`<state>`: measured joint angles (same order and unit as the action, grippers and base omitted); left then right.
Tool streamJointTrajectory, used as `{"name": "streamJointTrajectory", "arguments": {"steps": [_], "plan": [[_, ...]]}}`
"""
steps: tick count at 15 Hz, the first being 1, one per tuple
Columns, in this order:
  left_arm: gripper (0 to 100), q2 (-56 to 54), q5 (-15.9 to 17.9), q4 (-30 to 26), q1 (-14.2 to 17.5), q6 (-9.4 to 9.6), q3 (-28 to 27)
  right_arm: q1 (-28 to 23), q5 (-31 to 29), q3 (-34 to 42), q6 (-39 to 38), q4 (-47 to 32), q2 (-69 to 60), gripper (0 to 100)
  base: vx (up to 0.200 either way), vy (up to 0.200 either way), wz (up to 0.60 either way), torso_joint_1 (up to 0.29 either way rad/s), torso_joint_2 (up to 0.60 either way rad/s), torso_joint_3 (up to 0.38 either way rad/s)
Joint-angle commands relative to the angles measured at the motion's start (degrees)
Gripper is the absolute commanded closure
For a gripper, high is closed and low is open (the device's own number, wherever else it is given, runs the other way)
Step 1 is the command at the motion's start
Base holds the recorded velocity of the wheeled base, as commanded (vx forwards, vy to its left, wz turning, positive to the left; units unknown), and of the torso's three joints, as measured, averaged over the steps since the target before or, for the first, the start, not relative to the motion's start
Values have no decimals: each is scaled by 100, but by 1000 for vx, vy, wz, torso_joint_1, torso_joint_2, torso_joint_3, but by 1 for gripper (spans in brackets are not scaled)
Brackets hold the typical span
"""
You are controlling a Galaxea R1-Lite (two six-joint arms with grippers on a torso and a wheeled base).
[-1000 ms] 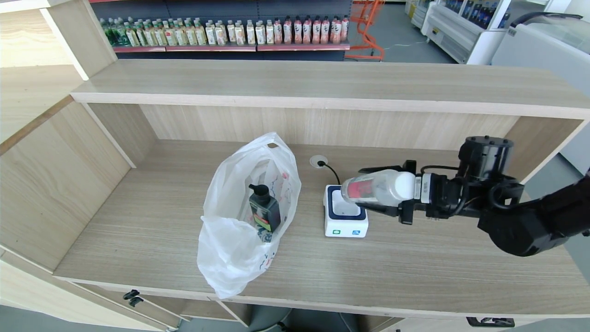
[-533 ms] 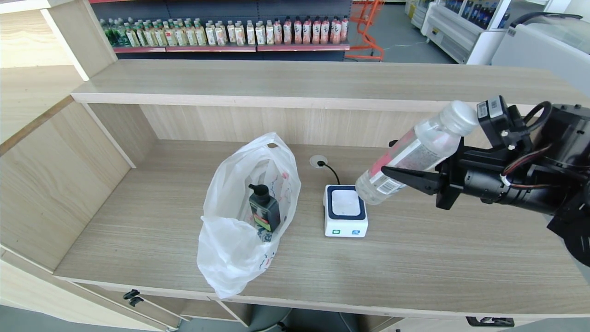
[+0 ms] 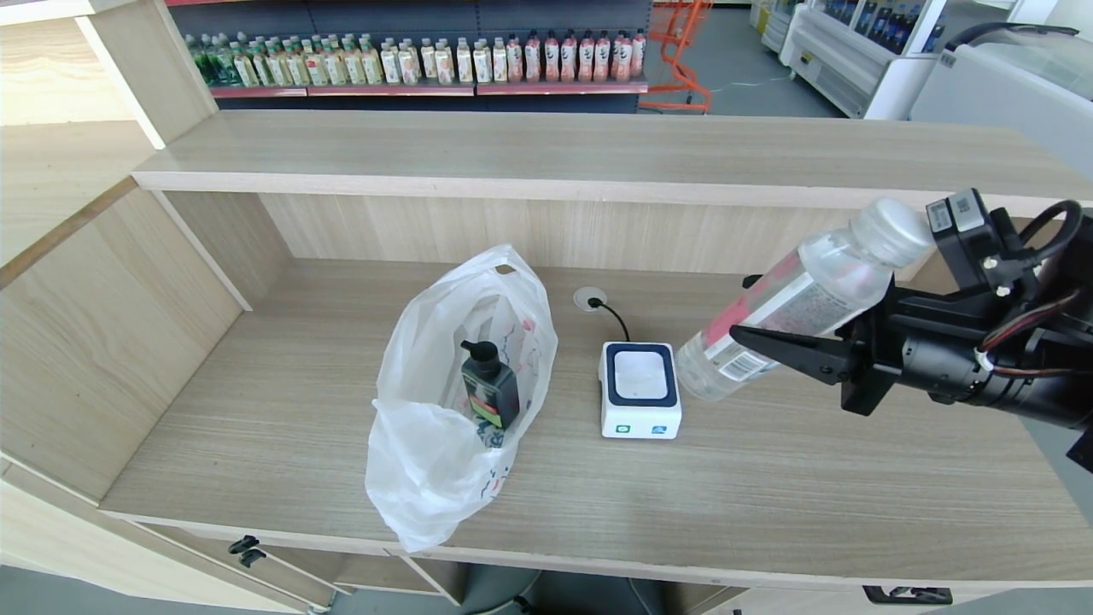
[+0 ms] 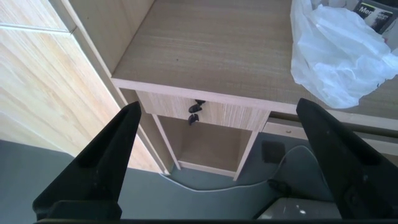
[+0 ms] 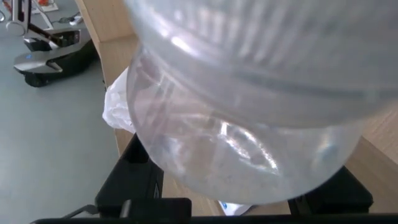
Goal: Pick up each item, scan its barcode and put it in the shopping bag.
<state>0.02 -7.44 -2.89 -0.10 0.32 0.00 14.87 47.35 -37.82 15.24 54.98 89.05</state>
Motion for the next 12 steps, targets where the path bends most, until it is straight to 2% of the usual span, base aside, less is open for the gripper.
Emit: {"name": "streamJointTrajectory", "arguments": {"steps": [1, 4, 6, 8, 11, 12], "plan": [[0, 6, 5, -1, 1, 3, 0, -46, 2, 64, -109, -5, -134, 100, 0, 0, 0, 0, 0, 0], [0, -2, -3, -1, 10, -5, 0, -90, -112, 108, -416, -5, -204, 100, 0, 200, 0, -7, 1, 4], [0, 6, -3, -1, 1, -5, 0, -63, -859, 2, -1436, -5, -195, 100, 0, 200, 0, 17, 5, 0], [0, -2, -3, -1, 1, 3, 0, -19, -1290, -156, -1911, -49, -55, 100, 0, 200, 0, -5, 2, -2], [0, -2, -3, -1, 1, -5, 0, -28, -1703, -367, -2157, -49, 341, 100, 0, 0, 0, 0, 0, 0], [0, 6, -3, -1, 1, -5, 0, -11, -2054, -516, -2262, -49, 763, 100, 0, 0, 0, 0, 0, 0]]}}
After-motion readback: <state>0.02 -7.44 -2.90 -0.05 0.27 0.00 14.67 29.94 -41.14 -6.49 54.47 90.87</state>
